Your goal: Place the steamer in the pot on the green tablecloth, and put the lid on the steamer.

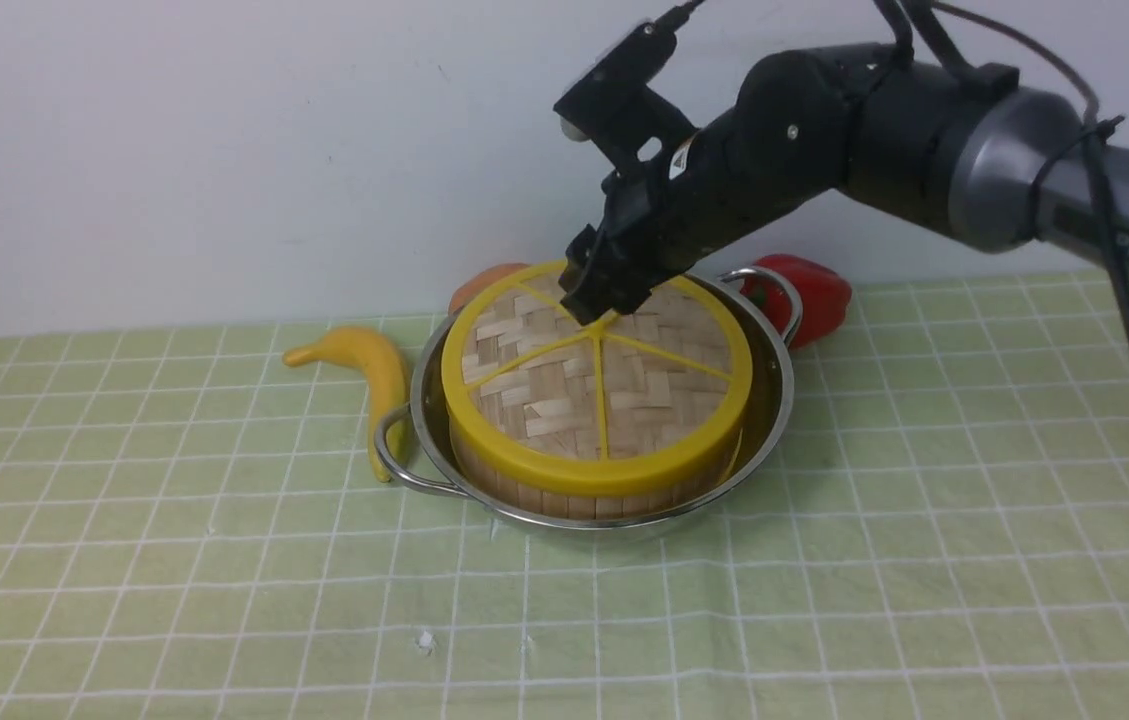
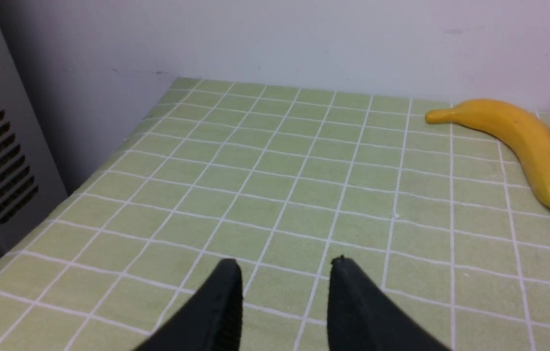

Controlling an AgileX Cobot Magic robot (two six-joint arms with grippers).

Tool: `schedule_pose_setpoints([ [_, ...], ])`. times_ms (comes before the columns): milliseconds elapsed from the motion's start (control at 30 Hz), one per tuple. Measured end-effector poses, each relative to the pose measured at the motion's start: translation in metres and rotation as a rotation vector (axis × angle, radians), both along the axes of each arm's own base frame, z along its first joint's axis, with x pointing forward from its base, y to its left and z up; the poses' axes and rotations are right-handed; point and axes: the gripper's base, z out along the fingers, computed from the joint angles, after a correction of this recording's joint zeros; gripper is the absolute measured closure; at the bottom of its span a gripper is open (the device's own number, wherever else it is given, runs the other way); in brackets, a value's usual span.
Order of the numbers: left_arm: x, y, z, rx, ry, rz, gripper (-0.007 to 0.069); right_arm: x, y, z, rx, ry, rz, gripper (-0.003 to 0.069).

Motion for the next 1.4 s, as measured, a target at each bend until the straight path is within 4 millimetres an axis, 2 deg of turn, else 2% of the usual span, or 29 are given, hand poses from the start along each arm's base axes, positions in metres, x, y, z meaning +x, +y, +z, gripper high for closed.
schedule_pose_setpoints([
  [200,0.0,0.0,0.0,0.0,0.0,0.0,0.0382,-0.005,-0.002,-0.002,-0.021,0.064,0.002,0.0278],
  [267,0.0,0.0,0.0,0.0,0.0,0.0,0.0382,-0.01,-0.004,0.006,-0.023,0.076,0.004,0.0298],
  [367,0.0,0.0,0.0,0.0,0.0,0.0,0.0382,-0.019,-0.01,0.031,0.004,0.056,-0.006,0.0366],
  [500,0.0,0.0,0.0,0.0,0.0,0.0,0.0382,-0.047,-0.026,0.095,0.108,-0.002,-0.053,0.0623],
  [533,0.0,0.0,0.0,0.0,0.0,0.0,0.0382,-0.056,-0.031,0.112,0.139,-0.019,-0.066,0.0656],
  [567,0.0,0.0,0.0,0.0,0.0,0.0,0.0382,-0.058,-0.032,0.115,0.144,-0.021,-0.068,0.0659],
  [600,0.0,0.0,0.0,0.0,0.0,0.0,0.0382,-0.067,-0.038,0.132,0.18,-0.036,-0.083,0.0673],
  [667,0.0,0.0,0.0,0.0,0.0,0.0,0.0382,-0.074,-0.041,0.144,0.213,-0.046,-0.095,0.0674],
  [700,0.0,0.0,0.0,0.0,0.0,0.0,0.0382,-0.083,-0.046,0.157,0.255,-0.048,-0.108,0.0674],
  [800,0.0,0.0,0.0,0.0,0.0,0.0,0.0382,-0.091,-0.048,0.168,0.312,-0.036,-0.12,0.0671],
  [1200,0.0,0.0,0.0,0.0,0.0,0.0,0.0382,-0.099,-0.043,0.174,0.431,0.047,-0.11,0.0646],
  [1333,0.0,0.0,0.0,0.0,0.0,0.0,0.0382,-0.114,-0.052,0.187,0.415,0.042,-0.096,0.0623],
  [1400,0.0,0.0,0.0,0.0,0.0,0.0,0.0382,-0.138,-0.066,0.204,0.382,0.046,-0.073,0.0611],
])
